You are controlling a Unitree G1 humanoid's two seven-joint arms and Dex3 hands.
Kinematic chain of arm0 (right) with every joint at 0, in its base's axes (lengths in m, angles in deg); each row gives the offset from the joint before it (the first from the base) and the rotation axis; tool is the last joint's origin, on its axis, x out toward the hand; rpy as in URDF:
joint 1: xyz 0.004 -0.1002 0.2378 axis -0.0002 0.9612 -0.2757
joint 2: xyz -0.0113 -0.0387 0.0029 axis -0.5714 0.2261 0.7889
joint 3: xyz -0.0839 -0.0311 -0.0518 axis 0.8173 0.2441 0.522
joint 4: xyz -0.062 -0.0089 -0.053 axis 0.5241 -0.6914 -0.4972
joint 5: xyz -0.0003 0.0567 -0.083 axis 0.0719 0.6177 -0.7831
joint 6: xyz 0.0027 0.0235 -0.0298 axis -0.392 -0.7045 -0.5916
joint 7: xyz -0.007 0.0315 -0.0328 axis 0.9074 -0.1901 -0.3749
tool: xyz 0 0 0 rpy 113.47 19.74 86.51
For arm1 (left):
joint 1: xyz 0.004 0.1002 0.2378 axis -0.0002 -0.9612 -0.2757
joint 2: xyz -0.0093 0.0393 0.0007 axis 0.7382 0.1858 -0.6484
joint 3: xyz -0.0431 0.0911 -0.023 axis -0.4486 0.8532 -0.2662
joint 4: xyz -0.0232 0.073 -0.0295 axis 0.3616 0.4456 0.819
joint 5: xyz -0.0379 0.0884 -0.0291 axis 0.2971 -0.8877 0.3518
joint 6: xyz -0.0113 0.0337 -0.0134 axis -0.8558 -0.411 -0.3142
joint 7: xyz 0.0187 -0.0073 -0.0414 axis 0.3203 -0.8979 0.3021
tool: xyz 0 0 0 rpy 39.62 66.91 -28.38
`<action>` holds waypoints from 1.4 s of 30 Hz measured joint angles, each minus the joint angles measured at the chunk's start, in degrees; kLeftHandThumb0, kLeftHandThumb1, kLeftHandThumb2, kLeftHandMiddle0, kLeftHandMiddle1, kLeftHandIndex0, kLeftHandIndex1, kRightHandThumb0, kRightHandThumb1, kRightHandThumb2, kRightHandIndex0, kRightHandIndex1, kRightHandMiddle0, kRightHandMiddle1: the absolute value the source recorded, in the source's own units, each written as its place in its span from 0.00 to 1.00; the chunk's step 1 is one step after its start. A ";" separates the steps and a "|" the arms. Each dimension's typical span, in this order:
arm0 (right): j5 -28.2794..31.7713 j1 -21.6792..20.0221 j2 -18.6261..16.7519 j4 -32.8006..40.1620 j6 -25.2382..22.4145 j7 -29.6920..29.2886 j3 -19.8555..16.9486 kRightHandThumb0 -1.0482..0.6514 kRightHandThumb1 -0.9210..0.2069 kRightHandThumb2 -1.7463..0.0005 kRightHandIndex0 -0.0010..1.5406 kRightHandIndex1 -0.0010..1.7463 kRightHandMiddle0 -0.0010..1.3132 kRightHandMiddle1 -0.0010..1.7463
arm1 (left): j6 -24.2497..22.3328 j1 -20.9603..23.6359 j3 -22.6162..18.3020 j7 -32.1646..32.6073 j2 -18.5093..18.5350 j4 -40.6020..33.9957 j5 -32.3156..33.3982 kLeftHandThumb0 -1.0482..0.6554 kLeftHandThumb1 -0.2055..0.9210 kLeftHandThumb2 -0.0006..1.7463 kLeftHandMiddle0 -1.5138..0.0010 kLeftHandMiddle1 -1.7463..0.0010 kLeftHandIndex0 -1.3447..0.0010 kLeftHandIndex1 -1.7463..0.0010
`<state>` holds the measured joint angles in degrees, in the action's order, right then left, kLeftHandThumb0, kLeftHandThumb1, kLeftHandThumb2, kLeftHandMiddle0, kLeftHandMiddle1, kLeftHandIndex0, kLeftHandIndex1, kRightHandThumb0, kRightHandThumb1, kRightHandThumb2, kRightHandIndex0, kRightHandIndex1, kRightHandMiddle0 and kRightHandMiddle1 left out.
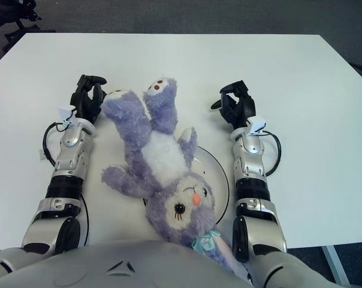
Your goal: Put the doll into the plate.
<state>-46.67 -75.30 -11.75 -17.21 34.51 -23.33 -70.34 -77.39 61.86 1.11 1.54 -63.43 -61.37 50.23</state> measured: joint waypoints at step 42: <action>-0.43 -0.12 0.05 -0.17 -1.26 -1.79 0.24 0.39 0.22 0.52 0.53 1.00 0.27 1.00 | -4.05 -0.36 -0.21 0.46 -0.45 -0.83 0.34 0.41 0.99 0.29 0.49 0.00 0.84 0.00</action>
<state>-47.10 -75.42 -11.70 -17.39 33.24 -25.12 -70.10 -81.44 61.50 0.90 2.00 -63.88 -62.20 50.57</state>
